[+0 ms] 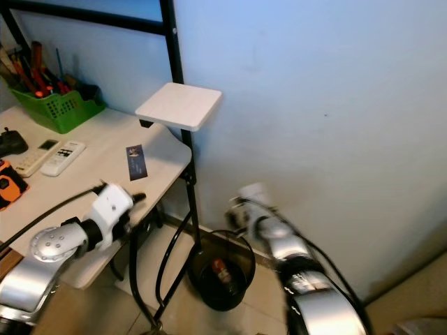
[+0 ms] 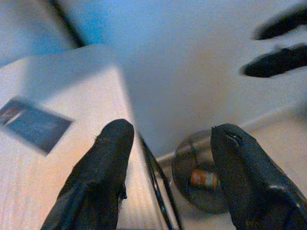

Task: Clean up the room

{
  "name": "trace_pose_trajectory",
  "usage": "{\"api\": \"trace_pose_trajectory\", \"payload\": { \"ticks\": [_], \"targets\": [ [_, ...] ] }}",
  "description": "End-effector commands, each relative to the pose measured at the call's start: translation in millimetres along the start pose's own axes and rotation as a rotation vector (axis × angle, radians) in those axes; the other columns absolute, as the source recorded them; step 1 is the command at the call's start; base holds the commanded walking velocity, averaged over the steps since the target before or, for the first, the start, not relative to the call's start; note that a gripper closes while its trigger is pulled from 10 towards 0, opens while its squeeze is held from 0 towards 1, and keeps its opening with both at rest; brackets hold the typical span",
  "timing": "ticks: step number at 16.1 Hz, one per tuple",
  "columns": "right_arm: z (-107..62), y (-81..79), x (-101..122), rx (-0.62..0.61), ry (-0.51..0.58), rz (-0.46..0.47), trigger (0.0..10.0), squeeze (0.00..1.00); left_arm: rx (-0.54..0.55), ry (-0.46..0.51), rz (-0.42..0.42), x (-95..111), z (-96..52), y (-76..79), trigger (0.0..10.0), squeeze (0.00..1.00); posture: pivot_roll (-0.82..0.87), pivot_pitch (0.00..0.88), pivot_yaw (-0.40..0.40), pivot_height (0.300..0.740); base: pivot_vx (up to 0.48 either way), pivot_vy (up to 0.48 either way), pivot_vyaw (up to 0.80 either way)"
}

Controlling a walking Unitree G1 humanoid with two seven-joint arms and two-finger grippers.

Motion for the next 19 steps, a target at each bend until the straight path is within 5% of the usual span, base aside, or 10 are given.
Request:
{"api": "trace_pose_trajectory", "payload": {
  "ticks": [1,2,3,4,10,19],
  "targets": [
    [-7.9,9.4,15.7,-0.023,0.096,0.05,10.0,1.0,0.087,-0.007,-0.091,-1.7,-3.5,-6.4,10.0,0.0,0.01,0.0,0.056,0.74,0.0,0.0,0.0],
    [-15.2,18.0,18.7,-0.063,0.129,0.079,10.0,0.93,0.114,-0.007,-0.139,-2.6,-3.6,-5.5,10.0,0.0,0.0,0.0,0.061,0.74,0.0,0.0,0.0],
    [-28.4,29.1,21.3,-0.119,0.178,0.119,10.0,0.38,0.141,-0.017,-0.192,-4.1,-3.7,-2.0,10.0,0.0,-0.01,0.0,0.066,0.74,0.0,0.0,-0.48],
    [-43.0,34.7,19.5,-0.159,0.216,0.118,10.0,0.0,0.149,-0.039,-0.2,-5.3,-1.5,3.9,10.0,0.0,-0.01,0.0,0.073,0.74,0.0,0.0,-0.66],
    [-66.3,33.1,13.9,-0.262,0.243,0.227,10.0,0.0,0.295,0.017,-0.213,6.9,3.7,-16.0,10.0,0.0,-0.05,0.0,0.117,0.74,0.0,0.0,-0.65],
    [-64.6,30.4,20.6,-0.257,0.229,0.17,10.0,0.0,0.341,0.022,-0.283,-2.3,0.4,-20.0,10.0,0.0,0.01,0.0,0.058,0.74,0.0,0.0,-0.61]
  ]
}}
Point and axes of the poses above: a point about 5 cm out from each wrist's last joint towards the gripper, its own z axis pointing out of the wrist towards the gripper, its own x axis along the axis of the wrist's last joint, y = z × x, the point moved 3 cm from there along z, pointing out of the wrist towards the gripper, and after that the axes turned 5 degrees about z, right-handed, at the moved point
